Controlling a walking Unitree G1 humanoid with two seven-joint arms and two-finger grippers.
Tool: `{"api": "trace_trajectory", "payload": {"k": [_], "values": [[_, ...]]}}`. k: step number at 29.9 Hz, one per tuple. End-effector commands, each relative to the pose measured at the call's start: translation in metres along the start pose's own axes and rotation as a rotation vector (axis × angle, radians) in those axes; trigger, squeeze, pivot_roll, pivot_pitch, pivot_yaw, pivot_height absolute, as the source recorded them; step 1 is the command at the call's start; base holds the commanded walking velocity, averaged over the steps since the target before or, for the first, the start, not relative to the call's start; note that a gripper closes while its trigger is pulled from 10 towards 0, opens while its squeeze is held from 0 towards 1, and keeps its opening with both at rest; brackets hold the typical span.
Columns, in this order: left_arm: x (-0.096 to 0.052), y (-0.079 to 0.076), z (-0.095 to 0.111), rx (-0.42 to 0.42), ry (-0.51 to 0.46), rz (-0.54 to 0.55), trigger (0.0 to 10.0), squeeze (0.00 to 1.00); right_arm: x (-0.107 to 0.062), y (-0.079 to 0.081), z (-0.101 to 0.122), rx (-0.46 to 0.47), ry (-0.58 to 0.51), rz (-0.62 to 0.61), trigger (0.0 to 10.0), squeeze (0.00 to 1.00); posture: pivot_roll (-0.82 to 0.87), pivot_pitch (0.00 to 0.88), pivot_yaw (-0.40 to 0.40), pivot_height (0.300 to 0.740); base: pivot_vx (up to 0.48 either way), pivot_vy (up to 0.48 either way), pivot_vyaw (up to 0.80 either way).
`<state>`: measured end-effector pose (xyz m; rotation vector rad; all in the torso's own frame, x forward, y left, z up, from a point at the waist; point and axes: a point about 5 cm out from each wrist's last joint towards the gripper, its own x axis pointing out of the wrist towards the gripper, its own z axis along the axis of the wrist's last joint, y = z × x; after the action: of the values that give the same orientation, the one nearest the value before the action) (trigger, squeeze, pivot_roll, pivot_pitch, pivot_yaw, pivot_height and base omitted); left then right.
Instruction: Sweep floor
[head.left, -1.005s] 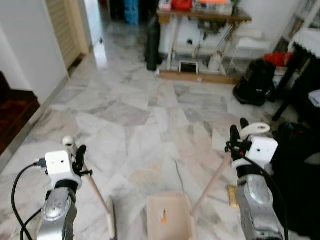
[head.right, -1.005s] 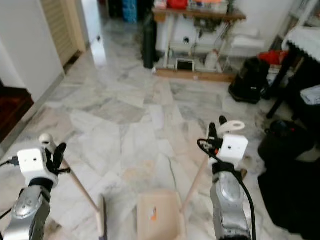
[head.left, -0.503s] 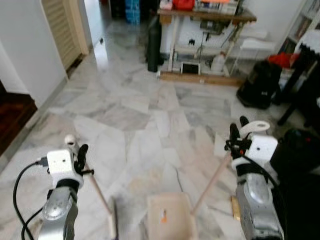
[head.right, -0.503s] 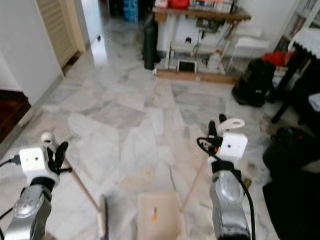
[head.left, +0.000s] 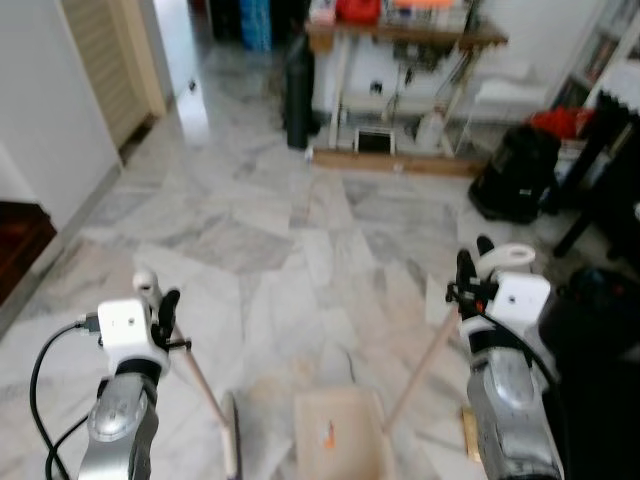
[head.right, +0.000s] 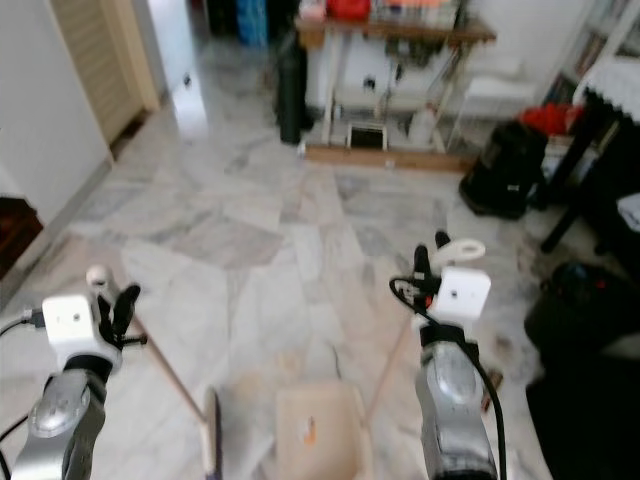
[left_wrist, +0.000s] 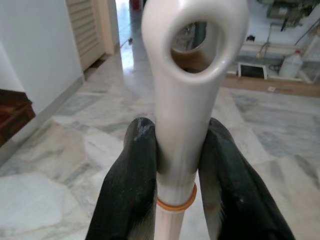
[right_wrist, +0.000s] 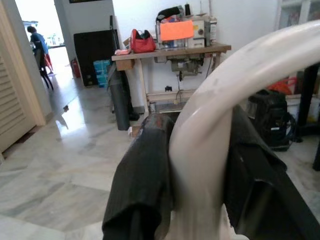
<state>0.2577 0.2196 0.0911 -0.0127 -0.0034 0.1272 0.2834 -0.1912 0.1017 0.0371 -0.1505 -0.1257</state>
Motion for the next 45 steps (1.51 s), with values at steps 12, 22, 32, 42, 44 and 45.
{"api": "trace_trajectory", "payload": {"k": [12, 22, 32, 42, 44, 45], "values": [[0.0026, -0.0004, 0.0091, 0.012, -0.033, -0.025, 10.0, 0.0, 0.0032, -0.0025, 0.0111, -0.005, -0.057, -0.018, 10.0, 0.0, 0.0, 0.0, -0.001, 0.74, 0.301, 0.0, 0.0], [0.001, -0.0014, 0.007, 0.01, -0.027, -0.032, 10.0, 0.0, 0.0033, -0.0034, 0.0111, -0.007, -0.059, -0.025, 10.0, 0.0, 0.0, 0.0, 0.001, 0.74, 0.235, 0.0, 0.0], [-0.0003, -0.0036, 0.0073, 0.012, -0.029, -0.047, 10.0, 0.0, 0.0021, -0.0029, 0.0095, 0.007, -0.047, -0.028, 10.0, 0.0, 0.0, 0.0, 0.001, 0.74, 0.0, 0.0, 0.0], [0.0005, -0.0045, 0.0075, 0.014, -0.029, -0.042, 10.0, 0.0, 0.0038, -0.0037, 0.0085, -0.001, -0.031, -0.023, 10.0, 0.0, 0.0, 0.0, -0.004, 0.74, 0.0, 0.0, -0.72], [0.0005, -0.0045, 0.0077, 0.013, -0.03, -0.041, 10.0, 0.0, 0.0039, -0.0038, 0.0083, 0.0, -0.029, -0.023, 10.0, 0.0, 0.0, 0.0, -0.004, 0.74, 0.0, 0.0, -0.8], [0.0001, -0.0045, 0.0076, 0.013, -0.03, -0.042, 10.0, 0.0, 0.0036, -0.0034, 0.008, -0.004, -0.028, -0.019, 10.0, 0.0, 0.0, 0.0, -0.004, 0.74, 0.0, 0.0, -0.8]]}}
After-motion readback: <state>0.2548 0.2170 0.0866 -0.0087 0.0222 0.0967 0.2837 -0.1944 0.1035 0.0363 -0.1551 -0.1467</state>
